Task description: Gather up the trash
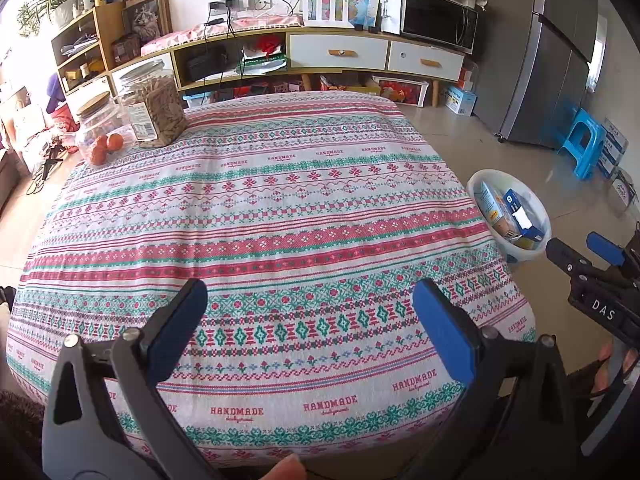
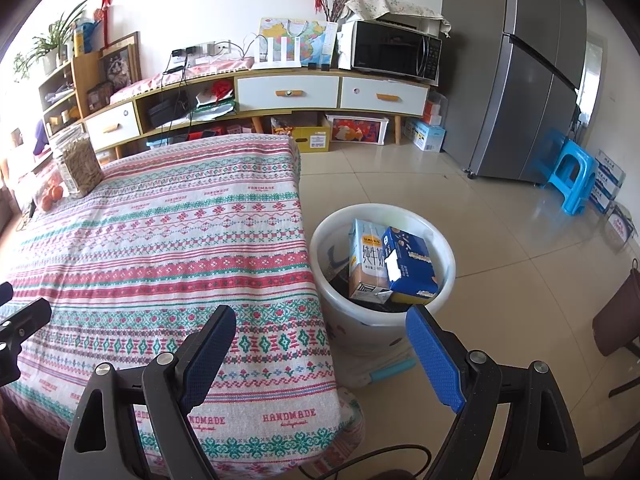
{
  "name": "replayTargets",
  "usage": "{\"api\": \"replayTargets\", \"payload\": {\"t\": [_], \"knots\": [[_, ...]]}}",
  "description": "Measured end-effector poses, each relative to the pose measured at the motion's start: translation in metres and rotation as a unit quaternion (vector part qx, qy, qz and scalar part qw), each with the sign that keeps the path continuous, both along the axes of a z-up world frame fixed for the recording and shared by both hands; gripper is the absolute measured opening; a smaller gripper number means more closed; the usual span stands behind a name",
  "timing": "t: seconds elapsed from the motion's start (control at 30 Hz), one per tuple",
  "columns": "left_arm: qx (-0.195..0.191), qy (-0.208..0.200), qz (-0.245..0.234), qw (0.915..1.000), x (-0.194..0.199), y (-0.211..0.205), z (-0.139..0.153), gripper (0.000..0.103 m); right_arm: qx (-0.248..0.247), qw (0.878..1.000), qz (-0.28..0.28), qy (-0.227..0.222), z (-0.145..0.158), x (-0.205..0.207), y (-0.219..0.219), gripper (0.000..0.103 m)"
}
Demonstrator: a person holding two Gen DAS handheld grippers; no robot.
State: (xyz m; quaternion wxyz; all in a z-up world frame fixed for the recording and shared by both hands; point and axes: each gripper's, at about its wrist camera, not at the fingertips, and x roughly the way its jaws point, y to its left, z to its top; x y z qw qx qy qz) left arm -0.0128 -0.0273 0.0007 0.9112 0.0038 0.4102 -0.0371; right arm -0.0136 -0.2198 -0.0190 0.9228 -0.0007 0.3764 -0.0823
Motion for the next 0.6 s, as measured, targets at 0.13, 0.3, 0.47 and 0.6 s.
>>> {"api": "replayTargets", "payload": {"t": [0.13,0.3,0.47,0.6], "knots": [[0.001,0.001,0.001,1.0,0.0002,-0.0004,-0.0013,0.102,0.0,1.0,0.001,-0.001,-0.0005,-0.0001,-0.0009,0.088],[0.003,0.0,0.004,1.0,0.0008,0.0007,-0.0019,0.102,0.0,1.0,0.0,-0.001,-0.0026,0.0,-0.0028,0.088],[0.005,-0.001,0.006,1.0,0.0014,0.0014,-0.0025,0.102,-0.001,1.0,0.003,-0.005,-0.0012,-0.0017,-0.0003,0.088],[0.004,0.0,0.005,1.0,0.0018,0.0008,-0.0027,0.102,-0.003,1.0,0.006,-0.004,-0.0007,-0.0014,0.0021,0.088]]}}
